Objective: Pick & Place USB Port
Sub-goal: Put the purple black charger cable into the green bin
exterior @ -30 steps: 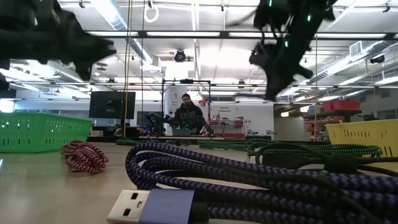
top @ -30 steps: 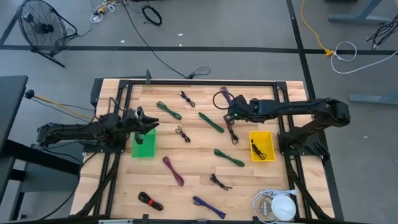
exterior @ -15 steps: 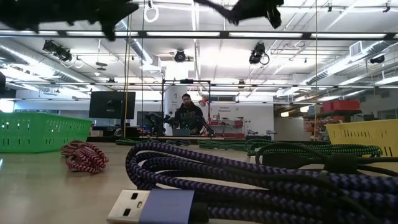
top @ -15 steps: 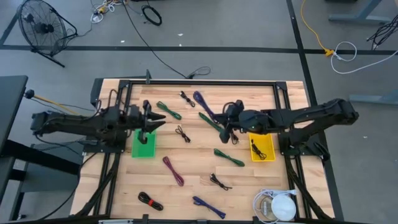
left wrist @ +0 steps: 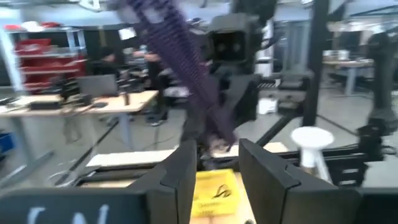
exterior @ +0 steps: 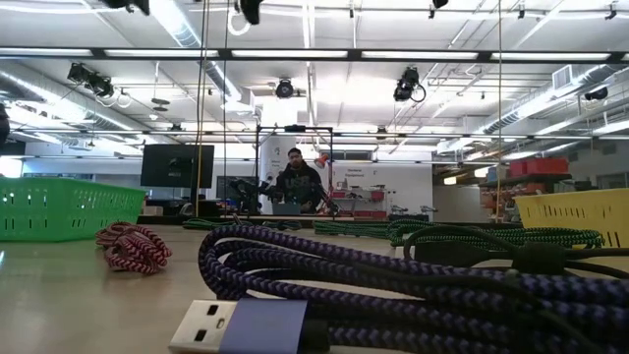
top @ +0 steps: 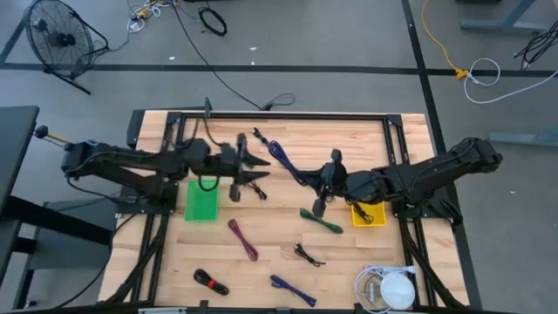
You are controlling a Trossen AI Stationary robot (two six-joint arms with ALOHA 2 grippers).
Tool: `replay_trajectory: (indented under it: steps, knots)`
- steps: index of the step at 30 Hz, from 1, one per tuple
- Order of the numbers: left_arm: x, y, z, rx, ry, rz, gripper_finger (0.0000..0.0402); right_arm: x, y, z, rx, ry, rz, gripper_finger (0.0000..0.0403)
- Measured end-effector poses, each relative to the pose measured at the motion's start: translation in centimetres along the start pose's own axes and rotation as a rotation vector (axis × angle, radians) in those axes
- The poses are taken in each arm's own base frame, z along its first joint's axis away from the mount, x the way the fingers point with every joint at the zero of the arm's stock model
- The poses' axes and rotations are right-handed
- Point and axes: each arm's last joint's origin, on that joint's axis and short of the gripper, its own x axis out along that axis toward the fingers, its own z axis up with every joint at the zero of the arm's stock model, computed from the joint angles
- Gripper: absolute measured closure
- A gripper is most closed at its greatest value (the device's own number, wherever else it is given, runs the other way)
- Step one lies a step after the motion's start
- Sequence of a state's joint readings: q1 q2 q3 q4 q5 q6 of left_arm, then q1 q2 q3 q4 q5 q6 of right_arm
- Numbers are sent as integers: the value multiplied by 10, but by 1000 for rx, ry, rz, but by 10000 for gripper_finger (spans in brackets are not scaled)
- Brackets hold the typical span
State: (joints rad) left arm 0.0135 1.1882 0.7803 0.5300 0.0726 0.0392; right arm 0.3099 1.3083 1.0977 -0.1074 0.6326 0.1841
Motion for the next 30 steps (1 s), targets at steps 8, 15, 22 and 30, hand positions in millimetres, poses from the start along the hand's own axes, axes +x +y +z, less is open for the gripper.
replay_trajectory:
  steps: [8,15,22,30]
  knots:
    - [33,3,4,-6,10,9,191,1,2,-1,-28,-6,-11,394]
    - [41,4,12,-1,-20,26,174,9,7,-8,-57,15,-41,394]
    - [41,4,15,-5,-54,10,220,13,8,-9,-72,5,-73,394]
    - [41,4,15,18,-47,8,381,14,8,-9,-78,-4,-77,394]
